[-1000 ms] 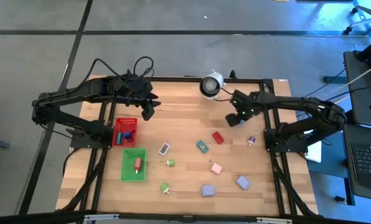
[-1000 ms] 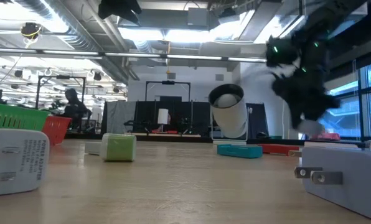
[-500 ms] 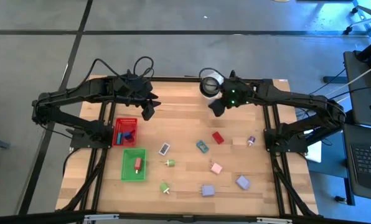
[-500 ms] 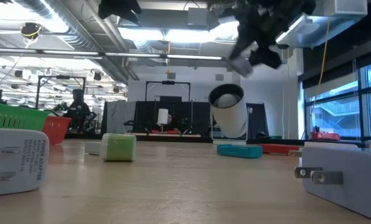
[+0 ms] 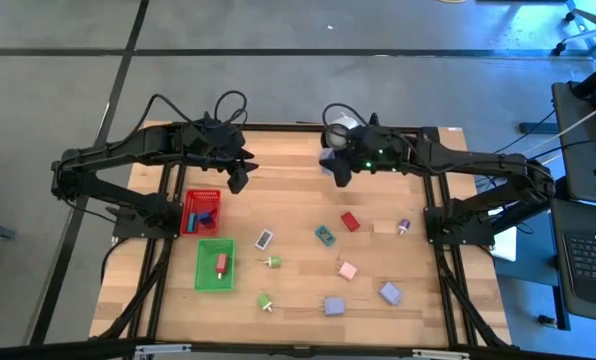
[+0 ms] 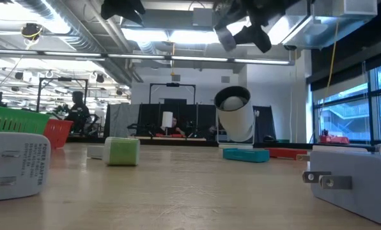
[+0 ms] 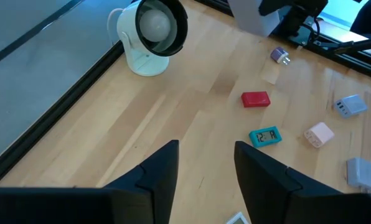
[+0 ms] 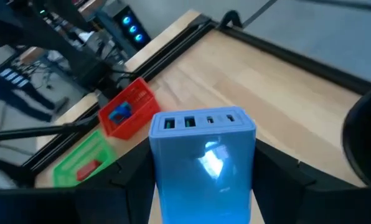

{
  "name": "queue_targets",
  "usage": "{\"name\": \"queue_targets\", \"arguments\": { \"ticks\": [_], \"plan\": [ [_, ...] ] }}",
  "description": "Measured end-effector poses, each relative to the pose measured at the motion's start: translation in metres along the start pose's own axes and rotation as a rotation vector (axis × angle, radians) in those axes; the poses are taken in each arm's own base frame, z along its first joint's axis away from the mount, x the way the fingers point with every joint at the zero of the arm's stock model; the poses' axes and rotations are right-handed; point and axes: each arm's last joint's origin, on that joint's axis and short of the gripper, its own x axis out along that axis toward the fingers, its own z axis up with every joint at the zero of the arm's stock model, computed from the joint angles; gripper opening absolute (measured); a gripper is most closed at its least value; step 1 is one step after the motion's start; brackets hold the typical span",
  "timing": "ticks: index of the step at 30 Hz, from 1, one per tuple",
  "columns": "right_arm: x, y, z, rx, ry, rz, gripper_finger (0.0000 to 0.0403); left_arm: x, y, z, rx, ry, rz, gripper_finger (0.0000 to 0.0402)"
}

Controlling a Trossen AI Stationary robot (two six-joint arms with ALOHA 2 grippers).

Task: Pick & Place Office items
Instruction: Put the top purple charger adapter into the green bin

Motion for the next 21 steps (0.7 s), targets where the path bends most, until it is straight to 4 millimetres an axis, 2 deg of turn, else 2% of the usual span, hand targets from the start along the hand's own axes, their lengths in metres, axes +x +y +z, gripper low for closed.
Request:
{"name": "queue_targets", "arguments": {
  "ticks": [6, 13, 17, 21],
  "plan": [
    [-0.002, 0.015, -0.003, 0.004, -0.08, -0.02, 0.0211, 0.0, 0.0, 0.0, 0.0, 0.0, 0.0, 0.0152],
    [-0.002, 0.03, 0.001, 0.002, -0.19, 0.049, 0.0211, 0.0, 0.0, 0.0, 0.0, 0.0, 0.0, 0.0153],
    [0.006, 0.038, 0.001, -0.007, -0.234, 0.104, 0.0211, 0.0, 0.0, 0.0, 0.005, -0.005, 0.002, 0.015],
    [0.02, 0.042, -0.001, -0.01, -0.227, 0.17, 0.0222, 0.0, -0.001, 0.003, -0.089, -0.026, -0.013, 0.0152]
  ]
}}
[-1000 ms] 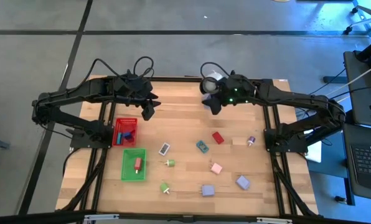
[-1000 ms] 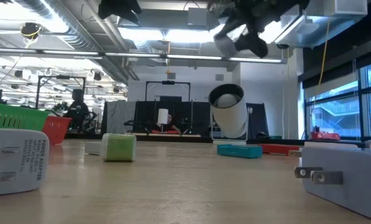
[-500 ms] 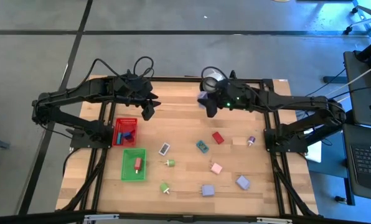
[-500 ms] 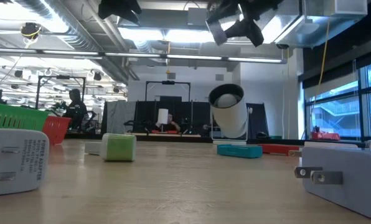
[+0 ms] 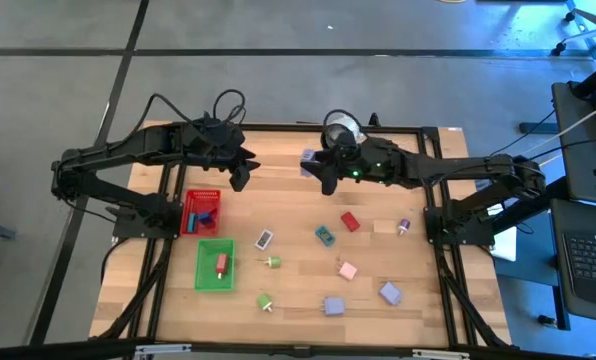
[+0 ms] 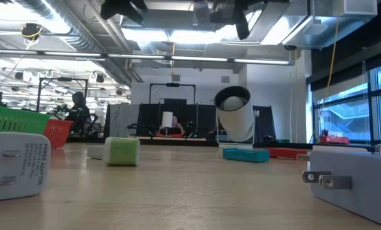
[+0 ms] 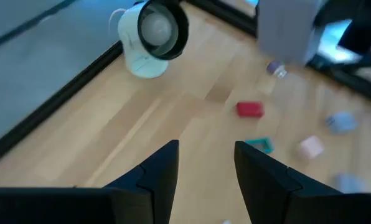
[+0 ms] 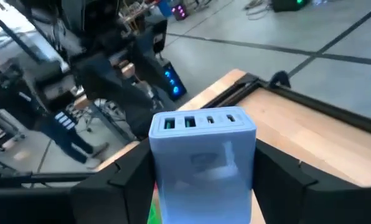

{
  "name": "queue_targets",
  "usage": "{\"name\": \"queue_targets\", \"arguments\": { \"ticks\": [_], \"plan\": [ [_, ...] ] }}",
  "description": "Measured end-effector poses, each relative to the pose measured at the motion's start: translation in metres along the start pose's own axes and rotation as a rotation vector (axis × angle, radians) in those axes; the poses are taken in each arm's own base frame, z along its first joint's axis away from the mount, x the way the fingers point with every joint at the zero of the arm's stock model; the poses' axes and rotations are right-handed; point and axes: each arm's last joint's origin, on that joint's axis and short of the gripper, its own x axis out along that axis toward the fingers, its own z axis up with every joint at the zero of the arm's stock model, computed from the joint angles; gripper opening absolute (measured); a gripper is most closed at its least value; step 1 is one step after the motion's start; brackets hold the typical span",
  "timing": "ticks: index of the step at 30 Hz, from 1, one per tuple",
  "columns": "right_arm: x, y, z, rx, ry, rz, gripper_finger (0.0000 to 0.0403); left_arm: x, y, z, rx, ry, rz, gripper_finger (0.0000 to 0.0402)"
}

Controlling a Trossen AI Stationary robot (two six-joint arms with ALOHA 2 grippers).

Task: Pick & Place Office items
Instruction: Put the top purple charger adapter into the green bin

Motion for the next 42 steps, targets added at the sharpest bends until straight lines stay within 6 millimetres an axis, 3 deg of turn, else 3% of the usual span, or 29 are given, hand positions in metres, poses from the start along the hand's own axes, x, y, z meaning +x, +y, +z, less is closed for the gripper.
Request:
{"name": "queue_targets", "arguments": {
  "ticks": [12, 20, 27, 33, 42],
  "plan": [
    [0.025, 0.003, -0.004, -0.026, -0.115, 0.085, 0.0219, -0.001, -0.006, 0.024, -0.011, -0.264, 0.005, 0.0149],
    [0.024, 0.006, 0.005, -0.046, -0.149, 0.095, 0.022, 0.0, -0.022, 0.031, 0.202, -0.348, -0.102, 0.0182],
    [0.021, 0.009, 0.037, -0.04, -0.24, 0.1, 0.022, 0.01, -0.045, 0.025, 0.491, -0.389, 0.075, 0.0247],
    [0.019, 0.008, 0.053, -0.039, -0.321, 0.022, 0.0221, 0.019, -0.058, 0.032, 0.436, -0.512, 0.332, 0.0283],
    [0.018, 0.009, 0.056, -0.09, -0.346, -0.006, 0.0221, 0.045, -0.079, 0.04, 0.406, -0.62, 0.252, 0.029]
  ]
}}
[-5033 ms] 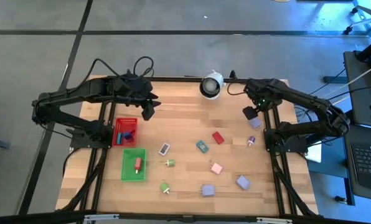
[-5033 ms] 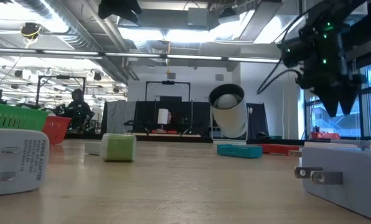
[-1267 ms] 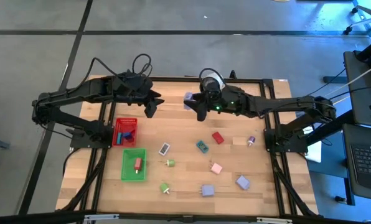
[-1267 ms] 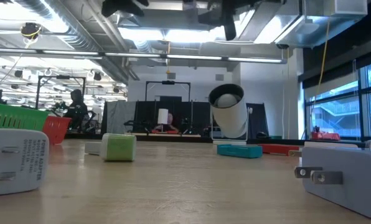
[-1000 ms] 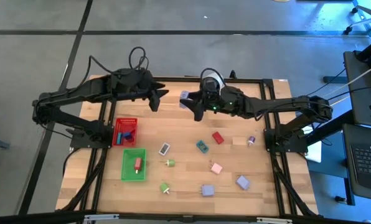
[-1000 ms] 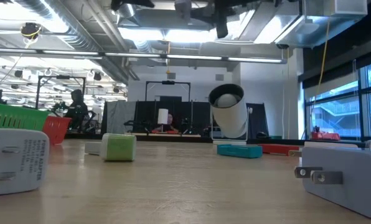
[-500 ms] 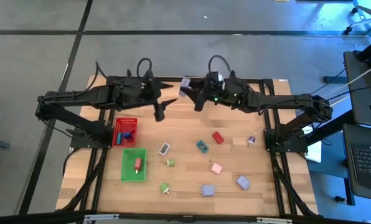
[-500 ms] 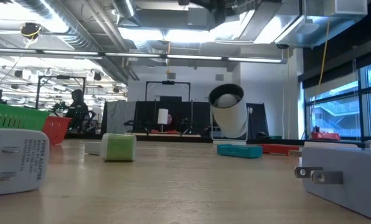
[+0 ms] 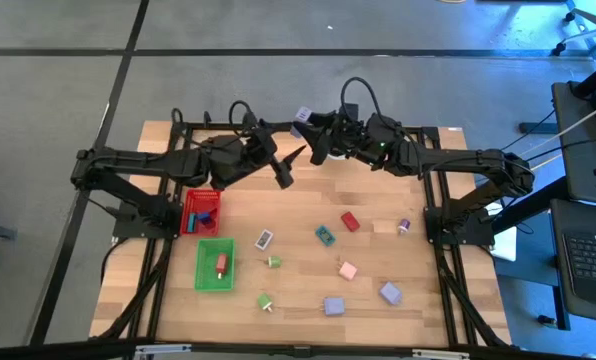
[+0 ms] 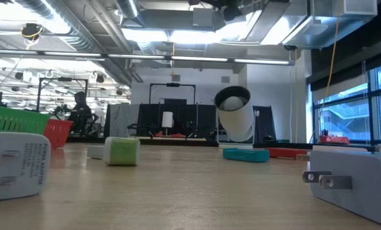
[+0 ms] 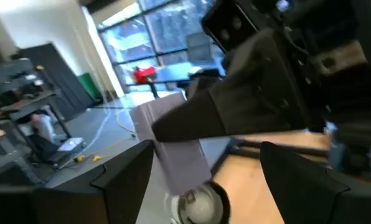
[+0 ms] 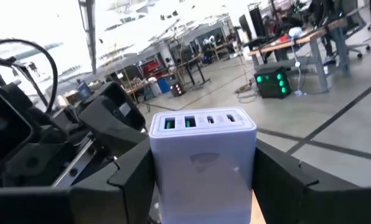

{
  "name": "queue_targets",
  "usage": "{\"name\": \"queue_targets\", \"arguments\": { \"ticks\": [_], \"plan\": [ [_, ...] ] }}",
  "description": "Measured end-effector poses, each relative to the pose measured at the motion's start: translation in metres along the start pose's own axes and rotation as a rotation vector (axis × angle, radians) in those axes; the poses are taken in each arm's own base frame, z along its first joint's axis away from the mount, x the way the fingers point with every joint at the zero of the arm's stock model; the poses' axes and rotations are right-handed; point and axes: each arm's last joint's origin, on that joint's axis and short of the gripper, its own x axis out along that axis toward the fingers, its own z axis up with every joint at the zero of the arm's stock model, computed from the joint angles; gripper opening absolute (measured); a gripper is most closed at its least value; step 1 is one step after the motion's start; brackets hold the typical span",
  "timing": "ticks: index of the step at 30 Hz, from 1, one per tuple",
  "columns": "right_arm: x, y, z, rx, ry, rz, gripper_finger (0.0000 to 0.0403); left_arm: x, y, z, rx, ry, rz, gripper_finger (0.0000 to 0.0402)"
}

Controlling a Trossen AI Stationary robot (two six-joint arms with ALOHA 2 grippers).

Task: Pick & Place Office items
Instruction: Put the top purple charger adapter into the green bin

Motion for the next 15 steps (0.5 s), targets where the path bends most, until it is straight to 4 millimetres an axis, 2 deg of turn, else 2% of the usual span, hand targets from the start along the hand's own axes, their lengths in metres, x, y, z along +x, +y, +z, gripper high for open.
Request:
{"name": "queue_targets", "arguments": {
  "ticks": [15],
  "plan": [
    [-0.0003, 0.0034, -0.0005, -0.043, 0.032, 0.1, 0.0221, 0.0052, -0.0003, -0.0026, -0.034, 0.015, 0.123, 0.0283]
  ]
}}
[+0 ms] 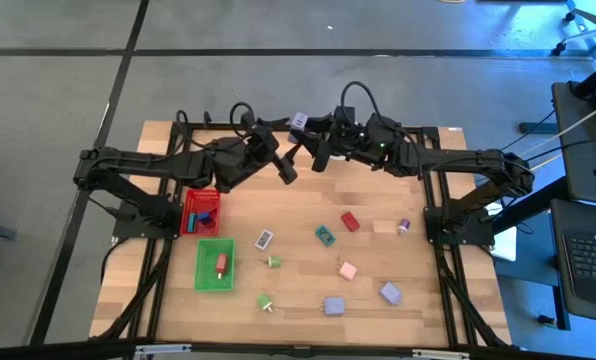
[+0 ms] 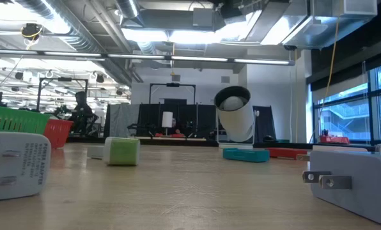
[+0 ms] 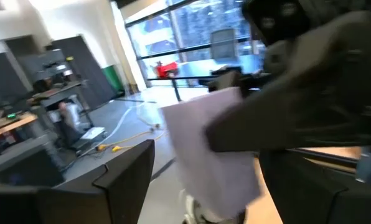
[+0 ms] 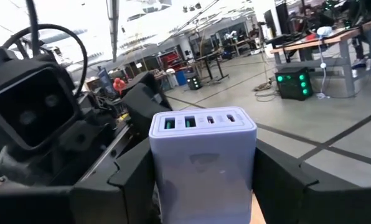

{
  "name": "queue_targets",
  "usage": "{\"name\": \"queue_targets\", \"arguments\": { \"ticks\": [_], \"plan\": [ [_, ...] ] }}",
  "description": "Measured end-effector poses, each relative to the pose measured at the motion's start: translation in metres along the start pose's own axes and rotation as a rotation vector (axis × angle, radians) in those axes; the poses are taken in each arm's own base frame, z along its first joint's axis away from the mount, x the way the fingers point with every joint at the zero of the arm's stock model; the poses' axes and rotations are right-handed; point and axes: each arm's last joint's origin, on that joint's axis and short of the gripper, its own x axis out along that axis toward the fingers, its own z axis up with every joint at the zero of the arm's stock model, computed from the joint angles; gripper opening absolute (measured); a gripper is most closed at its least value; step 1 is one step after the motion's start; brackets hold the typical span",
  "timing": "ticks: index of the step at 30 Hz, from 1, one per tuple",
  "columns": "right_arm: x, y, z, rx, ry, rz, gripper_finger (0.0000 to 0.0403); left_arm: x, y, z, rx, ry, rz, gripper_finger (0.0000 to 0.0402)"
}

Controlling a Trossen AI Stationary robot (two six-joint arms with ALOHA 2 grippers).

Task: Pick & Place Office items
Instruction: Put the top purple charger adapter into the green bin

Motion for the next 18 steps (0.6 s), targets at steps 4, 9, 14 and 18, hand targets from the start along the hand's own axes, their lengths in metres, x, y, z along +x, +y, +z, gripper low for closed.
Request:
{"name": "queue_targets", "arguments": {
  "ticks": [4, 9, 14, 18],
  "plan": [
    [0.0004, 0.0003, 0.0007, 0.004, -0.01, 0.012, 0.0221, -0.0011, 0.0004, 0.0003, -0.004, 0.005, 0.047, 0.028],
    [0.0003, 0.0007, 0.0007, 0.007, -0.01, 0.015, 0.0221, -0.0015, -0.0007, 0.0005, 0.019, 0.002, 0.022, 0.0279],
    [0.0002, 0.0016, 0.0026, 0.015, -0.03, 0.028, 0.0221, 0.0012, -0.0038, -0.0033, 0.032, 0.019, 0.022, 0.0279],
    [0.0003, 0.0015, 0.0024, 0.018, -0.028, 0.027, 0.0221, 0.0027, -0.0055, -0.0049, 0.036, 0.025, 0.032, 0.0277]
  ]
}}
